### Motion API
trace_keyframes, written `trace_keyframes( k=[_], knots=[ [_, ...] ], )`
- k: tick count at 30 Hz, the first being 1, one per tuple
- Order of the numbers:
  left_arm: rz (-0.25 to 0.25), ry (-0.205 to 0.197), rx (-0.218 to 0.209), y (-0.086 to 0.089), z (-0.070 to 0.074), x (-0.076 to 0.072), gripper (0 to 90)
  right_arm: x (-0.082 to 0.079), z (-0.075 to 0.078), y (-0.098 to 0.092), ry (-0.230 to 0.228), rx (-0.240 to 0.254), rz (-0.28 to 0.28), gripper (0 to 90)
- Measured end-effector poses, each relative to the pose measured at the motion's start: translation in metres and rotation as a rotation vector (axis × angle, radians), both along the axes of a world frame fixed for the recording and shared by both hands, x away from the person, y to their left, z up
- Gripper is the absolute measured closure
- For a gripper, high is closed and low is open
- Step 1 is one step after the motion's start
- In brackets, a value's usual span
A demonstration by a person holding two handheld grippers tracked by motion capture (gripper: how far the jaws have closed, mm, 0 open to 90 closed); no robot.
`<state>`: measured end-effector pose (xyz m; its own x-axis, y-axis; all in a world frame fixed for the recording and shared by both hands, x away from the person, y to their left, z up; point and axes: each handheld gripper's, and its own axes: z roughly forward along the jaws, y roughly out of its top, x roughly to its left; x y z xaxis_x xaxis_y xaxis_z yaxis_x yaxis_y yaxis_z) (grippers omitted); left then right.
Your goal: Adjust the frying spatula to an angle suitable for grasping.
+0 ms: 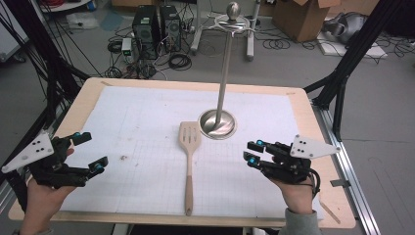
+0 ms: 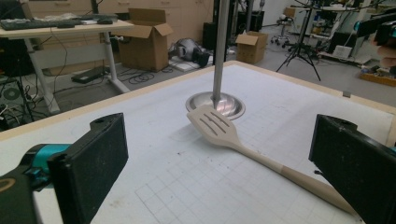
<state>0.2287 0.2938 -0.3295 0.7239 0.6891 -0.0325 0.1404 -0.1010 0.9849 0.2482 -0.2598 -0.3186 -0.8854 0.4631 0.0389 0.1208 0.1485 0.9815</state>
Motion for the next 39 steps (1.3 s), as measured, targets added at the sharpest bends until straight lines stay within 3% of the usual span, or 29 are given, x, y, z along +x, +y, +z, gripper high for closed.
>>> trace_keyframes(
  k=[5, 17, 21, 35, 39],
  knots=[
    [0.011, 0.003, 0.0, 0.003, 0.0, -0.003, 5.0, 0.006, -0.003, 0.011, 0.015, -0.005, -0.007, 72.0],
    [0.032, 0.014, 0.013, 0.008, -0.004, -0.008, 5.0, 0.016, -0.007, 0.033, 0.046, -0.04, 0.041, 89.0],
    [0.037, 0.014, 0.018, 0.01, -0.005, -0.011, 5.0, 0.019, -0.01, 0.042, 0.067, -0.052, 0.058, 89.6],
    [0.051, 0.029, 0.026, 0.013, -0.009, -0.016, 5.0, 0.031, -0.024, 0.072, 0.068, -0.105, 0.061, 89.6],
    [0.05, 0.036, 0.021, 0.013, -0.01, -0.016, 5.1, 0.037, -0.032, 0.081, 0.094, -0.119, 0.069, 89.6]
  ],
)
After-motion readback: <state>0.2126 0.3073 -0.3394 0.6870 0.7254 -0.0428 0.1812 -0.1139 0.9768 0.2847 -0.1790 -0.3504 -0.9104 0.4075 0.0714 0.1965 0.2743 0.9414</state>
